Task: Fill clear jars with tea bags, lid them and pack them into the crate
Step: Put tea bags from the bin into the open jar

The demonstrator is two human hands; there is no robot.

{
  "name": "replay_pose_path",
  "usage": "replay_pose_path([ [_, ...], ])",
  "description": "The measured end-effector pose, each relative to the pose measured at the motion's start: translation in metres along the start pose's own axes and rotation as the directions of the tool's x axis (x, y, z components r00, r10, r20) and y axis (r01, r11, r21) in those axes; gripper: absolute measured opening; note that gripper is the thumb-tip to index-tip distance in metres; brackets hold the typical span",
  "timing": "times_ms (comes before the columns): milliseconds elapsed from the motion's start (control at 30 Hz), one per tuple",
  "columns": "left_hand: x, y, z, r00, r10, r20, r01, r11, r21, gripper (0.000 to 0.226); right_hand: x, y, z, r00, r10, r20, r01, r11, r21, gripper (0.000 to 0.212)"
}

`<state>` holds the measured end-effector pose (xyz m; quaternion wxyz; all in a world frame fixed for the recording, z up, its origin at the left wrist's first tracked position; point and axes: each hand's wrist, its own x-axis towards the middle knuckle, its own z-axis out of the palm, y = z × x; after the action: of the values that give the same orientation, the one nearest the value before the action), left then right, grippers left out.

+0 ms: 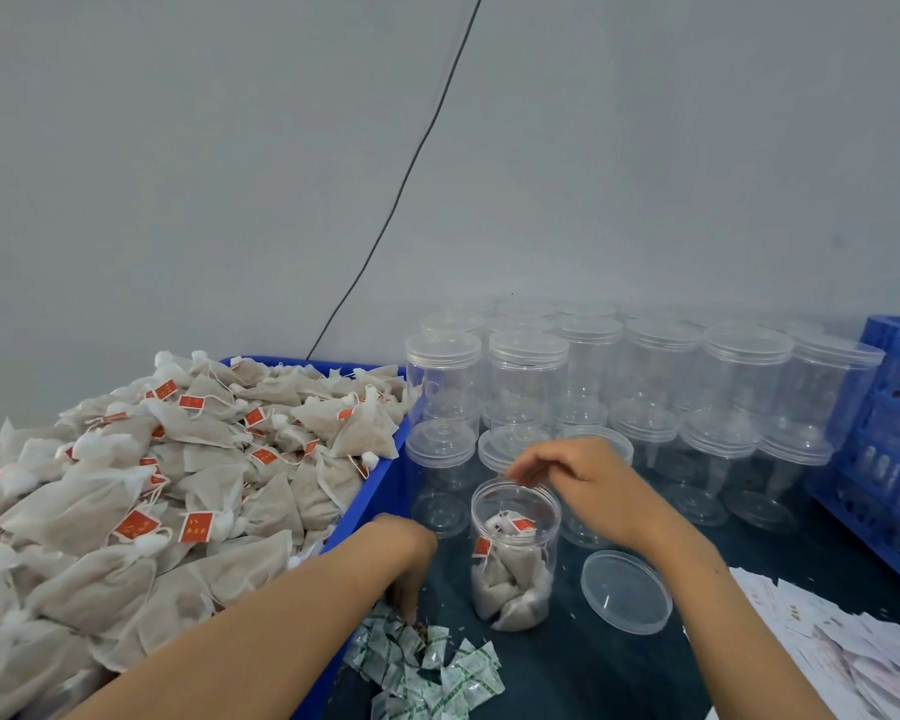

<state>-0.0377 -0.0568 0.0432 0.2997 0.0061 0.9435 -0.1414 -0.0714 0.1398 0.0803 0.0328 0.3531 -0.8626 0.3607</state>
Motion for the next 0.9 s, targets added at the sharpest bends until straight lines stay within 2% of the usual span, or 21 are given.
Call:
replay_pose_path([
  [133,0.001,0.005,0.001,1.0,-0.022,-0.002,0.022,1.0,-0.002,0.042,-0.02,0.02,-0.012,0.987,0.025,-0.156,-0.003,0.99,0.144,0.049],
  [267,0.008,0.006,0.002,1.0,-0.028,0.0,0.028,0.999,-0.031,0.017,-0.032,0.037,-0.017,0.973,0.089,-0.211,-0.054,0.984,0.169,0.05],
  [400,0.012,0.001,0.002,0.996,-0.057,-0.067,0.049,0.991,-0.123,0.017,-0.035,0.048,-0.024,0.959,0.141,-0.247,-0.097,0.979,0.181,0.049],
  [433,0.011,0.0,0.001,0.994,-0.061,-0.093,0.05,0.991,-0.122,0.008,-0.036,0.05,-0.026,0.956,0.147,-0.254,-0.104,0.979,0.177,0.049],
  [533,0.006,0.0,-0.003,0.954,-0.1,-0.283,0.081,0.994,-0.08,0.023,-0.037,0.054,-0.029,0.956,0.155,-0.249,-0.113,0.979,0.172,0.049],
  [633,0.003,-0.001,-0.011,0.839,-0.202,-0.505,0.087,0.967,-0.241,0.018,-0.039,0.058,-0.033,0.952,0.169,-0.255,-0.132,0.979,0.154,0.048],
  [700,-0.001,-0.003,-0.016,0.722,-0.279,-0.633,-0.033,0.9,-0.434,0.015,-0.041,0.062,-0.036,0.948,0.192,-0.253,-0.158,0.976,0.148,0.047],
  [733,-0.002,-0.005,-0.017,0.638,-0.316,-0.703,-0.139,0.85,-0.508,0.013,-0.042,0.065,-0.038,0.946,0.207,-0.25,-0.174,0.974,0.146,0.046],
  [800,-0.008,-0.004,-0.016,0.412,-0.385,-0.826,-0.409,0.732,-0.545,0.008,-0.044,0.068,-0.04,0.941,0.238,-0.241,-0.207,0.967,0.148,0.047],
  [867,-0.013,0.0,-0.017,0.207,-0.393,-0.896,-0.623,0.653,-0.431,0.004,-0.045,0.071,-0.042,0.937,0.264,-0.229,-0.237,0.962,0.137,0.046],
  [900,-0.014,0.002,-0.017,0.158,-0.37,-0.916,-0.692,0.62,-0.37,0.003,-0.045,0.073,-0.043,0.936,0.272,-0.223,-0.25,0.96,0.124,0.046],
])
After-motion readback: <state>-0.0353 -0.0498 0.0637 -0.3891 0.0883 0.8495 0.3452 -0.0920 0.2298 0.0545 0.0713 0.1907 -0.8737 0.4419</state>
